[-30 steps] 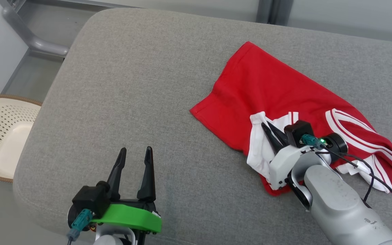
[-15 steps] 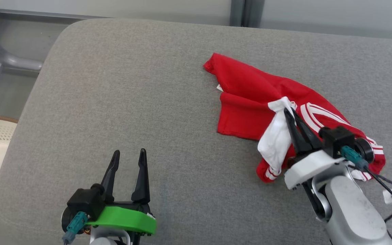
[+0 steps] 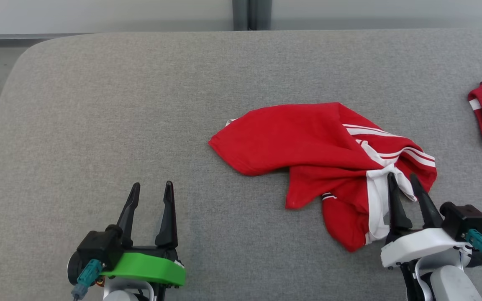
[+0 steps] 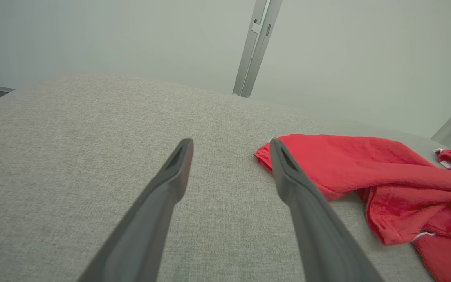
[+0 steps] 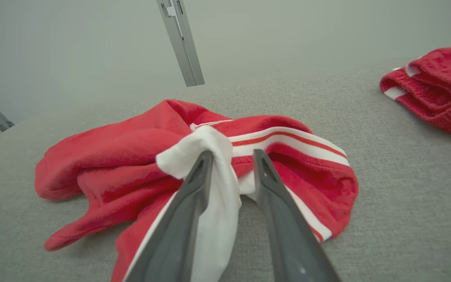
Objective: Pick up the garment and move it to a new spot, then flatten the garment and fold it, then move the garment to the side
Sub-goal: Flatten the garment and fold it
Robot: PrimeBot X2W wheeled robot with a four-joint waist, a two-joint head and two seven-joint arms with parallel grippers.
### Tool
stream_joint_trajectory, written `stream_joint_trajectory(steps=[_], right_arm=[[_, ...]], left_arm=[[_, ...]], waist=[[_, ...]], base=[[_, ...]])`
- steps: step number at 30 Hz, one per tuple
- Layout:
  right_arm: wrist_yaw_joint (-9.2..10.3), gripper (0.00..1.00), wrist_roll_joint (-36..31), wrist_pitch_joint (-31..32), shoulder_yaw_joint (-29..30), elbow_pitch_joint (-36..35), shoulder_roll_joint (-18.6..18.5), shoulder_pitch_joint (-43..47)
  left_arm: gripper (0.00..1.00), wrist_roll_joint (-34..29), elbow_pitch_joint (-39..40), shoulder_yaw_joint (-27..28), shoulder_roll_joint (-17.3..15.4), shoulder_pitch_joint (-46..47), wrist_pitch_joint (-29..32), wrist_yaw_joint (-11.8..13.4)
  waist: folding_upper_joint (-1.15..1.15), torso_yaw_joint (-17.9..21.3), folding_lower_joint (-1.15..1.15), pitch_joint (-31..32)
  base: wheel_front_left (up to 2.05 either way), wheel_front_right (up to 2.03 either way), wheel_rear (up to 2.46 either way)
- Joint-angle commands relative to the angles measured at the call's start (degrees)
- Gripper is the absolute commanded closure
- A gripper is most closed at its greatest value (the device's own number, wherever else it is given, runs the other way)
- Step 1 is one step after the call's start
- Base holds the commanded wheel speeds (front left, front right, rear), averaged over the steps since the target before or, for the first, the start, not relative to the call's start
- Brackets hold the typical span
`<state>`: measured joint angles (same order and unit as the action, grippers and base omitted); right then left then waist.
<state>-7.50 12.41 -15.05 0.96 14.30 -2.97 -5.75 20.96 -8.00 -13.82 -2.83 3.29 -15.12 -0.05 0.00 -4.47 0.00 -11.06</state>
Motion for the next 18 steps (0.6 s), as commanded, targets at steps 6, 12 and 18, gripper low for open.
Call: stream_joint_trajectory(steps=[6, 12, 18], right_arm=[[0.01, 0.0, 0.83, -0.17, 2.85, -1.71, 0.06, 3.35], [0.01, 0.0, -0.21, -0.17, 0.71, -6.0, 0.04, 3.38], [0.01, 0.0, -0.45, -0.17, -1.04, -3.89, 0.02, -0.36]], left_arm=[[0.0, -0.57, -0.15, 0.62, -0.13, 0.24, -0.01, -0.44], [0.0, -0.34, -0.29, 0.24, -0.13, 0.35, -0.01, -0.46], [0.0, 0.13, -0.41, -0.43, -0.13, 0.77, -0.01, -0.34]], waist=[[0.0, 2.71, 0.0, 0.08], [0.0, 2.9, 0.0, 0.33], [0.0, 1.97, 0.0, 0.41]], base=[[0.0, 0.0, 0.0], [0.0, 0.0, 0.0], [0.0, 0.0, 0.0]])
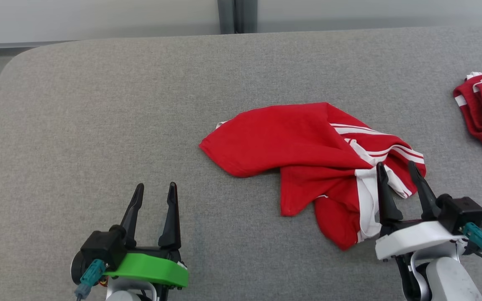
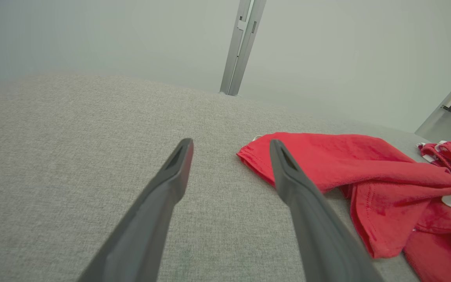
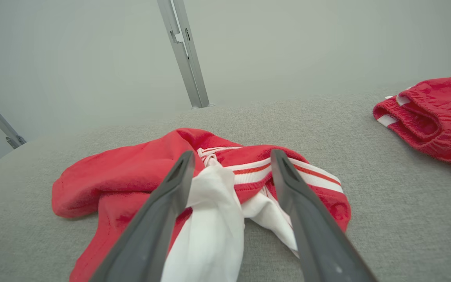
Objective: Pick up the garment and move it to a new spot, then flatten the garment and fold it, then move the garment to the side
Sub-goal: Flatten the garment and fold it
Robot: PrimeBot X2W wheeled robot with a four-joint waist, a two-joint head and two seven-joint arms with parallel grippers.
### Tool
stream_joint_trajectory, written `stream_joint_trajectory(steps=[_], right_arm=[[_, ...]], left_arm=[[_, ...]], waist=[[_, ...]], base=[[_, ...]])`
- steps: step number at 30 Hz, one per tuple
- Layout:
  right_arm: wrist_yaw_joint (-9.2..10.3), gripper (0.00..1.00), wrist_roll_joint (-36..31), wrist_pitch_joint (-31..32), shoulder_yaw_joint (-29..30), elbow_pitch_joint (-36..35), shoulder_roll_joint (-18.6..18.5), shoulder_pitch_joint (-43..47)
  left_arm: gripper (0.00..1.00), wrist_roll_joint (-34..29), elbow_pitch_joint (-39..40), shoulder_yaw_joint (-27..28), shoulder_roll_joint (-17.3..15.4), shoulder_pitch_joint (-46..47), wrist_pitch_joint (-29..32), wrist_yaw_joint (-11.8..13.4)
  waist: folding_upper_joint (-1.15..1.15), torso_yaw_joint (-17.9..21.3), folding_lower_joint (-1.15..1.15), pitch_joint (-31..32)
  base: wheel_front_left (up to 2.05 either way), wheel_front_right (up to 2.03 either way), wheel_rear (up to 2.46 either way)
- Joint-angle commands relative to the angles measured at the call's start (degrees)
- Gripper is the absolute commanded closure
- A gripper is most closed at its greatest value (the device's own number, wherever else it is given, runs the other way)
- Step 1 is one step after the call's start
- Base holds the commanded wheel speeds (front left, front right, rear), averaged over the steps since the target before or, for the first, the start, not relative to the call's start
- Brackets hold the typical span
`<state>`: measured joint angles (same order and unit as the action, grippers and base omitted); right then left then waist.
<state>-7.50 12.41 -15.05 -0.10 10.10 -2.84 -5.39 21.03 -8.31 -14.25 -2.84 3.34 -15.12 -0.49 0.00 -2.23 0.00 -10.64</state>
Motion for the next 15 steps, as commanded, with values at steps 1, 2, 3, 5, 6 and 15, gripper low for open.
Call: stream_joint_trajectory(steps=[1, 2, 3, 5, 6, 15], right_arm=[[0.01, 0.0, -0.72, -0.17, 0.0, 1.51, -0.11, -1.71], [0.01, 0.0, -0.67, -0.1, -0.14, 2.93, -0.08, -2.39], [0.01, 0.0, -0.92, 0.56, -0.13, 4.69, -0.08, -3.28], [0.02, 0.0, -1.84, 1.78, 0.89, 7.73, -0.18, -4.99], [0.02, 0.0, -2.14, 2.32, 1.19, 8.9, -0.13, -5.45], [0.02, 0.0, -2.16, 3.82, 3.44, 10.93, -0.11, -3.84]], left_arm=[[0.0, 0.18, -0.1, -0.1, -0.11, 0.85, -0.01, 0.16], [0.0, 0.27, -0.11, -0.18, -0.11, 0.95, -0.01, 0.2], [0.0, 0.4, -0.17, -0.32, -0.11, 1.02, -0.01, 0.21], [0.0, 0.62, -0.26, -0.54, -0.11, 1.09, -0.01, 0.24], [0.0, 0.68, -0.27, -0.68, -0.11, 1.15, -0.01, 0.27], [0.0, 0.93, 0.41, 0.02, -0.11, 0.05, -0.01, 0.74]], waist=[[0.0, -0.53, 0.0, -0.02], [0.0, -0.76, 0.0, -0.02], [0.0, -1.07, 0.0, 0.02], [0.0, -1.63, 0.0, 0.07], [0.0, -1.95, 0.0, 0.07], [0.0, -1.74, 0.0, 0.23]], base=[[0.0, 0.0, 0.0], [0.0, 0.0, 0.0], [0.0, 0.0, 0.0], [0.0, 0.0, 0.0], [0.0, 0.0, 0.0], [0.0, 0.0, 0.0]])
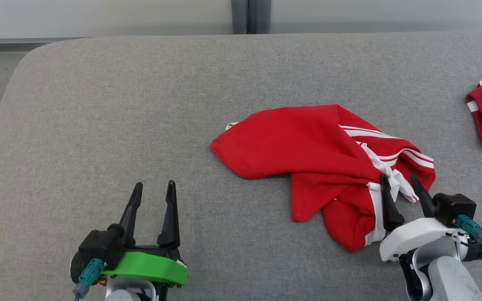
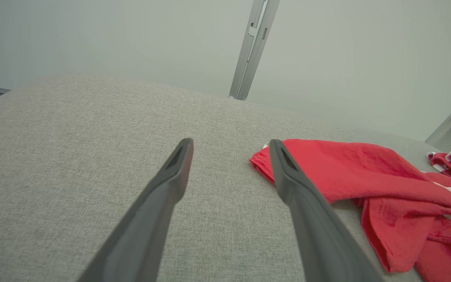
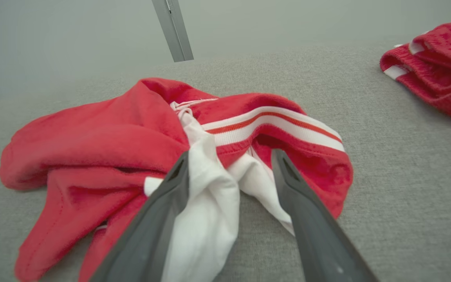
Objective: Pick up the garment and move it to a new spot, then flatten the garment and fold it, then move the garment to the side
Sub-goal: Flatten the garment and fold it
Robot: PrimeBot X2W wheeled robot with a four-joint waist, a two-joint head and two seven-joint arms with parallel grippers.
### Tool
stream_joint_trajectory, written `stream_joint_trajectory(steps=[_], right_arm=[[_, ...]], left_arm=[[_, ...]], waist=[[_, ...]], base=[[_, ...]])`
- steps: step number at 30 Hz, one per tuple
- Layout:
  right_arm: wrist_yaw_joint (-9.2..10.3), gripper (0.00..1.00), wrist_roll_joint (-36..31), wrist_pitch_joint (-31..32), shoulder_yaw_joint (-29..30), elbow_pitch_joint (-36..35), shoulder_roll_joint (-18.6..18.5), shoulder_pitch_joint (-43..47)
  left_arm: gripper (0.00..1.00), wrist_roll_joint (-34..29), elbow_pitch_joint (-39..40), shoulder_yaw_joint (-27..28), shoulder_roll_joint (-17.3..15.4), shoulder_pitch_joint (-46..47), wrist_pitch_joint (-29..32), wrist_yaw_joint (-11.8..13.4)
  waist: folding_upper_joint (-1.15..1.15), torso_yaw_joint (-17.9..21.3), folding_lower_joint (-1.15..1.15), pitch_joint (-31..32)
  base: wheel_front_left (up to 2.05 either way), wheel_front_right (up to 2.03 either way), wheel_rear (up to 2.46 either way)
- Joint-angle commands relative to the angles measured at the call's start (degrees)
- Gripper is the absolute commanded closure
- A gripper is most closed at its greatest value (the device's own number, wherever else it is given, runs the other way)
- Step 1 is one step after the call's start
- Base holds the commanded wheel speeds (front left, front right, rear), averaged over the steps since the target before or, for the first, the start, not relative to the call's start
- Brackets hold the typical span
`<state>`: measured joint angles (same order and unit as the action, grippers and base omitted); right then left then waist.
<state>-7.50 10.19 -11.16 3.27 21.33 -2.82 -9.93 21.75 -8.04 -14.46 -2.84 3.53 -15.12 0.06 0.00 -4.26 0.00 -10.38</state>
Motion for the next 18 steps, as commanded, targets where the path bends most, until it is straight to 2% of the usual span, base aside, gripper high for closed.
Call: stream_joint_trajectory(steps=[1, 2, 3, 6, 7, 12, 18], right_arm=[[0.02, 0.0, 0.09, 0.07, 0.02, -0.69, -0.16, 0.97], [0.02, 0.01, 0.29, 0.17, -0.07, -1.21, -0.16, 1.35], [0.02, 0.37, 0.45, 0.31, -0.15, -1.6, -0.14, 1.67], [0.02, 0.97, 1.01, 0.43, -0.55, -2.73, -0.15, 2.39], [0.02, 1.0, 1.2, 0.43, -0.7, -2.93, -0.14, 2.52], [0.02, 1.0, 2.13, -0.44, -1.05, -4.08, -0.14, 2.63], [0.02, 1.0, 1.92, -0.56, 2.81, -3.68, -0.17, 3.11]], left_arm=[[0.0, 0.14, 0.17, 0.28, -0.11, -0.2, -0.01, 0.13], [0.0, 0.02, 0.18, 0.39, -0.11, -0.24, -0.01, 0.09], [0.0, -0.08, 0.2, 0.44, -0.11, -0.25, -0.01, 0.07], [0.0, -0.33, 0.01, 0.32, -0.11, -0.13, -0.01, -0.2], [0.0, -0.36, -0.05, 0.29, -0.11, -0.09, -0.01, -0.21], [0.0, -0.49, -0.33, 0.38, -0.11, -0.08, -0.01, -0.37], [0.0, -0.75, -0.6, 0.46, -0.11, -0.61, -0.01, -0.54]], waist=[[0.0, 0.56, 0.0, -0.07], [0.0, 0.88, 0.0, -0.11], [0.0, 1.17, 0.0, -0.15], [0.0, 1.86, 0.0, -0.23], [0.0, 2.02, 0.0, -0.22], [0.0, 2.49, 0.0, 0.09], [0.0, 2.59, 0.0, 0.68]], base=[[0.0, 0.0, 0.0], [0.0, 0.0, 0.0], [0.0, 0.0, 0.0], [0.0, 0.0, 0.0], [0.0, 0.0, 0.0], [0.0, 0.0, 0.0], [0.0, 0.0, 0.0]])
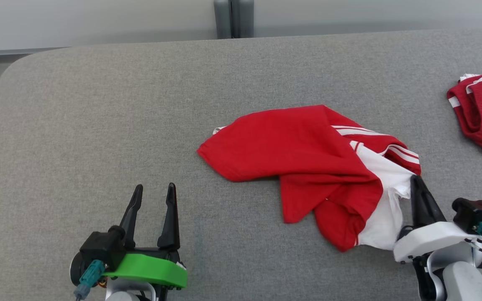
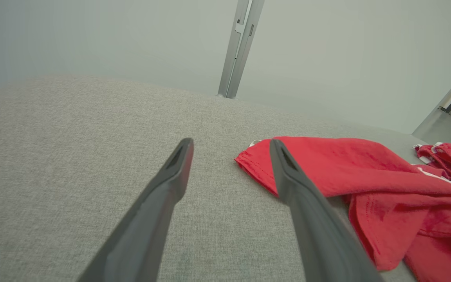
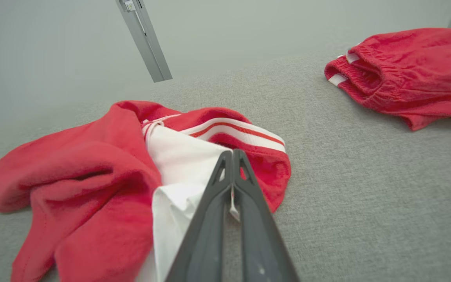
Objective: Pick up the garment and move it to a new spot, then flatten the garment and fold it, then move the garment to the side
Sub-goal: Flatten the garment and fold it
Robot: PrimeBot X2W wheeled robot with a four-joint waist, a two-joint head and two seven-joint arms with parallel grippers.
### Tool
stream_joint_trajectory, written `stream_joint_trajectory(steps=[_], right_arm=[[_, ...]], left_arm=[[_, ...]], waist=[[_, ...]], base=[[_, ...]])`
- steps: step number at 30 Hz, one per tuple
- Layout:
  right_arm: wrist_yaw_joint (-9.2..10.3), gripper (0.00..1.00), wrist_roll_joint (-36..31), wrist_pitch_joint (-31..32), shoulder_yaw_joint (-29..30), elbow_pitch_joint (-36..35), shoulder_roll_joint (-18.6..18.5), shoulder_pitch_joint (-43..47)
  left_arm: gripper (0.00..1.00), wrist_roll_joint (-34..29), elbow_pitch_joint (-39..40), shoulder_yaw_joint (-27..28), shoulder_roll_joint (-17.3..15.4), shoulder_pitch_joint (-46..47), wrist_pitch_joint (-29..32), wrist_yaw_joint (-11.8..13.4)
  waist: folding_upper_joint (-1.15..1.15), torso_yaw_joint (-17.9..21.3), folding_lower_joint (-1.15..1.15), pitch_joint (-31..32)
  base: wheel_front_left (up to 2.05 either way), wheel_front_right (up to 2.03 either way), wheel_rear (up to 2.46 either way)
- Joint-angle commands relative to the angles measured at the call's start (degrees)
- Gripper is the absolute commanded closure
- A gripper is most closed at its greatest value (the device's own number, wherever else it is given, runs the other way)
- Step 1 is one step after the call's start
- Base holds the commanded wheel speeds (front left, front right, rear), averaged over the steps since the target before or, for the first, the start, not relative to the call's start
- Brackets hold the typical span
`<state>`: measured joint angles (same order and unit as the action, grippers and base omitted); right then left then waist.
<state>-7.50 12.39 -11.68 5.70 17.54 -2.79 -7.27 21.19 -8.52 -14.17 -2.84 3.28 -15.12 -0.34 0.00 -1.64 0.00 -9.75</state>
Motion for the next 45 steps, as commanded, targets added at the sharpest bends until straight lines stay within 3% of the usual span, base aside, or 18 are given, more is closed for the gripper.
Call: stream_joint_trajectory(steps=[1, 8, 16, 18, 19, 26, 33, 38, 45], right_arm=[[0.02, 1.0, -0.56, 0.08, 1.45, 0.51, -0.2, 0.47], [0.02, 1.0, -4.04, 0.47, 9.96, 5.82, -0.17, 0.5], [0.02, 1.0, -4.56, -1.2, 12.61, 12.11, -0.2, -0.83], [0.02, 0.47, -4.59, -1.68, 12.39, 13.26, -0.18, -1.06], [0.02, 0.0, -4.46, -1.94, 12.39, 13.74, -0.2, -1.18], [0.02, 0.0, -5.6, -3.17, 14.92, 12.93, -0.22, -1.82], [0.02, 0.0, -3.12, -3.53, 11.86, 0.66, -0.15, -2.28], [0.02, 0.0, -1.04, -3.54, 6.27, -7.13, -0.16, -1.23], [0.02, 0.0, -0.04, -3.56, 1.91, -12.05, -0.16, -1.3]], left_arm=[[0.0, -0.23, -0.11, 0.17, -0.11, -0.39, -0.01, -0.19], [0.0, -0.67, -0.3, 0.16, -0.11, -0.89, -0.01, -0.36], [0.0, -0.85, -0.98, -0.19, -0.11, -1.21, -0.01, -0.6], [0.0, -0.74, -1.64, -0.68, -0.11, -1.1, -0.01, -0.76], [0.0, -0.64, -2.08, -1.01, -0.11, -0.9, -0.02, -0.97], [0.0, 0.72, -6.23, -3.06, -0.12, 1.35, -0.01, -1.81], [0.0, 8.71, -14.85, -5.61, -0.13, 6.79, 1.71, -2.74], [0.0, 12.49, -22.36, -7.25, -0.16, 13.23, 3.09, -1.57], [0.0, 11.47, -33.62, -7.51, -0.17, 21.5, 3.74, 1.84]], waist=[[0.0, -0.04, 0.0, 0.12], [0.0, 0.06, 0.0, 0.25], [0.0, 1.43, 0.0, 0.47], [0.0, 1.97, 0.0, 0.65], [0.0, 2.26, 0.0, 0.77], [0.0, 4.44, 0.0, 1.47], [0.0, 6.91, 0.0, 1.18], [0.0, 8.41, 0.0, -0.32], [0.0, 10.14, 0.0, -2.79]], base=[[0.0, 0.0, 0.0], [0.0, 0.0, 0.0], [0.0, 0.0, 0.0], [0.0, 0.0, 0.0], [0.0, 0.0, 0.0], [0.0, 0.0, 0.0], [0.0, 0.0, 0.0], [0.0, 0.0, 0.0], [0.0, 0.0, 0.0]])
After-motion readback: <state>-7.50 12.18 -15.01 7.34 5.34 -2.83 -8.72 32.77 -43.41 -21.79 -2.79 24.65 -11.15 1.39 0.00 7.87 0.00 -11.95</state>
